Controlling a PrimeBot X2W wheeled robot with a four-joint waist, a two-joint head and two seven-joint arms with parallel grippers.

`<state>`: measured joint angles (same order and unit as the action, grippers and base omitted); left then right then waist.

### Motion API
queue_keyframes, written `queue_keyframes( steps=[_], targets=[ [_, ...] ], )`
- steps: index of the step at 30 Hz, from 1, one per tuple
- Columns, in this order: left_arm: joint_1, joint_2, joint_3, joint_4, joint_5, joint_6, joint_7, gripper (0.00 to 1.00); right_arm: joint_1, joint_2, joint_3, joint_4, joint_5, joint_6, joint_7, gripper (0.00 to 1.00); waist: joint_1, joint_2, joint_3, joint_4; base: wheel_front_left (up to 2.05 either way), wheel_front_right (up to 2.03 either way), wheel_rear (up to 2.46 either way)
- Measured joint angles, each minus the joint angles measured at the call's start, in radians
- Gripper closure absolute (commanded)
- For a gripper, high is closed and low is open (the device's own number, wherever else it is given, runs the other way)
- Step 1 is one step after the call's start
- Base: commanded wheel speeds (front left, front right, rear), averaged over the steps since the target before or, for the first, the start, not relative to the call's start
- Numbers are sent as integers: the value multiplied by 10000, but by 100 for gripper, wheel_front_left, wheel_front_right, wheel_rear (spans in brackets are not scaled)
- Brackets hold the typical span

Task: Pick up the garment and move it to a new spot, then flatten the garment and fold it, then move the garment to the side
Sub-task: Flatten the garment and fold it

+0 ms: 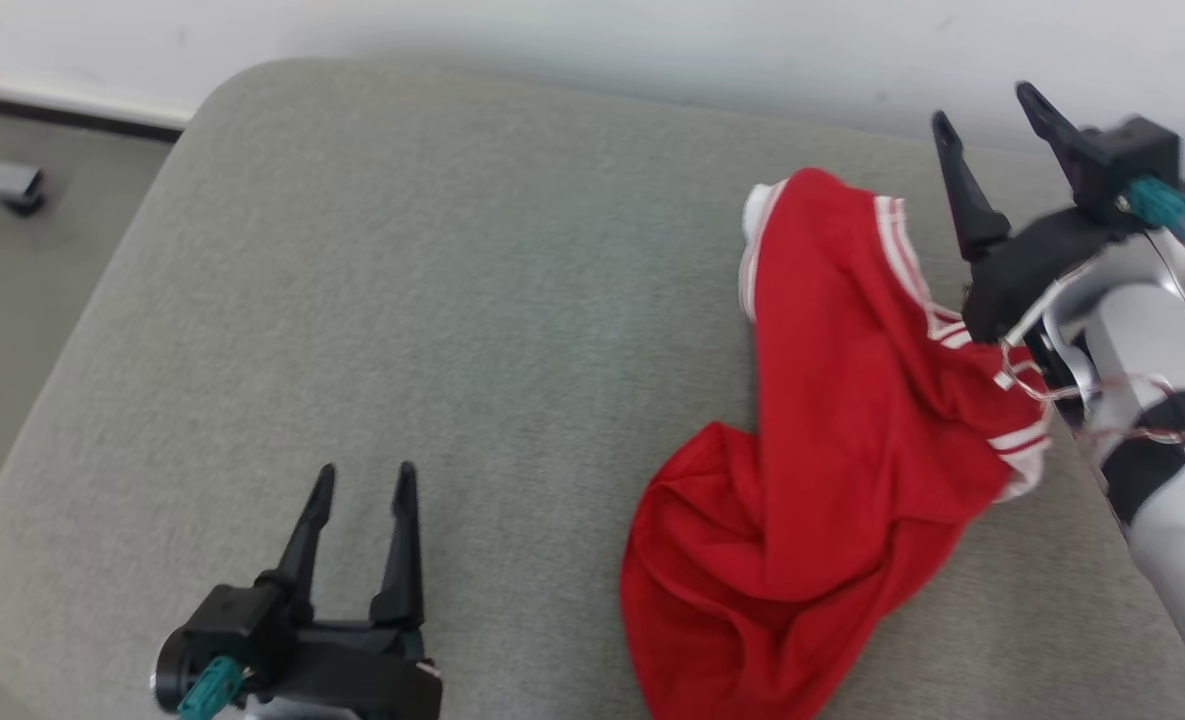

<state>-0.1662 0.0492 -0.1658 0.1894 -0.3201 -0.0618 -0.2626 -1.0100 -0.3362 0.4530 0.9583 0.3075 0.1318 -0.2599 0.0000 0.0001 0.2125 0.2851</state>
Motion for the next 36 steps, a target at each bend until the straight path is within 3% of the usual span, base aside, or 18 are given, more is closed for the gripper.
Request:
queue_keyframes(
  steps=[7,13,24,36],
  targets=[
    [488,6,803,-54,410,-171,0,0,2377,-711,-1212,-2907,127,0,-19,0,-1,0,-457,-827,0,0,0],
    [804,4,1279,-128,696,-301,0,0,4704,-709,-2585,-4865,-81,0,-21,0,-1,0,-827,-1534,0,0,0],
    [1321,6,1620,-125,876,-504,0,0,8555,485,-4454,-7534,-516,0,-31,0,-2,-1,-1643,-2286,0,0,0],
    [1623,8,1626,-280,1045,-529,0,0,10164,1592,-5074,-8941,-813,0,368,0,-1,-1,-1940,-2616,0,0,0]
  ],
)
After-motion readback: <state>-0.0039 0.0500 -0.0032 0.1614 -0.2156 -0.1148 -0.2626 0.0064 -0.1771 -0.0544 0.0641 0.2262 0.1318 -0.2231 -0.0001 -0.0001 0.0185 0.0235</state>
